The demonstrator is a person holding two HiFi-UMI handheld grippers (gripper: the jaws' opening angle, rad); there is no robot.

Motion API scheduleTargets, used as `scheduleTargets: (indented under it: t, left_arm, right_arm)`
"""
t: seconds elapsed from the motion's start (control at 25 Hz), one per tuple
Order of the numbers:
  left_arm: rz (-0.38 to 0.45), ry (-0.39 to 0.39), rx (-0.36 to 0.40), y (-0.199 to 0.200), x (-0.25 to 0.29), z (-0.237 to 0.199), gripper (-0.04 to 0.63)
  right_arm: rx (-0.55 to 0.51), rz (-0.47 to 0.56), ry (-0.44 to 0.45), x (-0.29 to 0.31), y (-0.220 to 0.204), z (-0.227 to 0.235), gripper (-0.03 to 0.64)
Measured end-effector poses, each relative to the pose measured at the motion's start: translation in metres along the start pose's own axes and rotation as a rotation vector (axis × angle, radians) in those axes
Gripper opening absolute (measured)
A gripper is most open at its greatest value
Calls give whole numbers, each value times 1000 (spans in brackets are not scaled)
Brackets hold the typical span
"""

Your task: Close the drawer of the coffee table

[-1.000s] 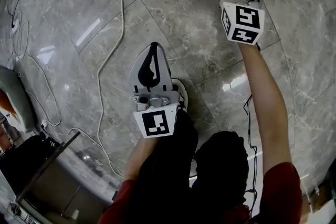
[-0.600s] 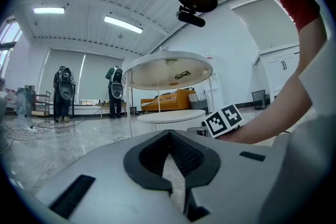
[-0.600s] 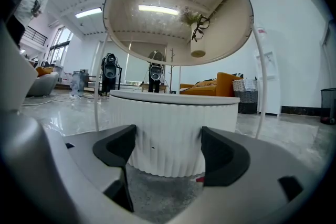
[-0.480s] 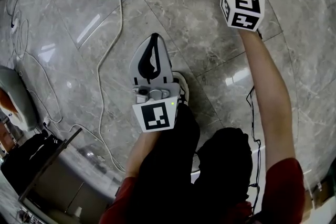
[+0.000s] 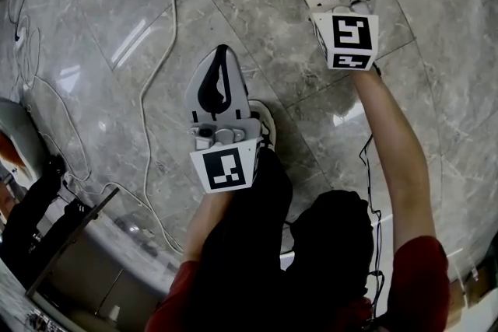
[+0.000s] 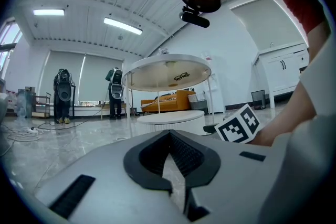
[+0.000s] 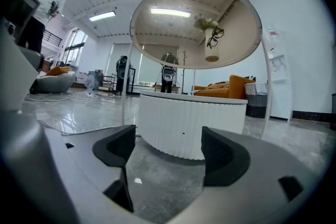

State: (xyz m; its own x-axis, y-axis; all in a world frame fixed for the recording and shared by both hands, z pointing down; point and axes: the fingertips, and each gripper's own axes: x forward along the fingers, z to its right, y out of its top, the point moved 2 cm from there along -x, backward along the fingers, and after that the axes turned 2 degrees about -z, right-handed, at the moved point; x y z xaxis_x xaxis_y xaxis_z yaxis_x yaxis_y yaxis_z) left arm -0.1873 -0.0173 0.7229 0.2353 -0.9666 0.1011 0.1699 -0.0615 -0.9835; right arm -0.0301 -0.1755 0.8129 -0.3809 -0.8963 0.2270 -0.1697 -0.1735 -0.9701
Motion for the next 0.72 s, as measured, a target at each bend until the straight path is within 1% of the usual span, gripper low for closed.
scheduleTargets:
  t: [0.08,0.2,0.36,0.44,0.48,0.6,0.72]
  left_arm:
    - [1,-1,2,1,-2,2,12]
    - [6,-8,17,2,-2,6,12]
    - [9,-10,23,6,-4,8,12]
    - [10,-16,29,7,-5,11,12]
    - [14,-21,34,9,-5,12,12]
    - [21,-34,47,10,-6,17,12]
    - [20,-36,45,9,-5,18,12]
  right_arm:
    - [7,10,12,-16,-2,-7,373]
    - [68,23,-1,-40,-7,-7,373]
    - [188,31,-73,-80,-15,7,373]
    - [211,38,-114,-102,-18,11,373]
    - [201,44,-129,-112,-19,13,373]
    - [109,59,-159,-144,-16,15,373]
    - [71,51,-173,-170,-17,15,373]
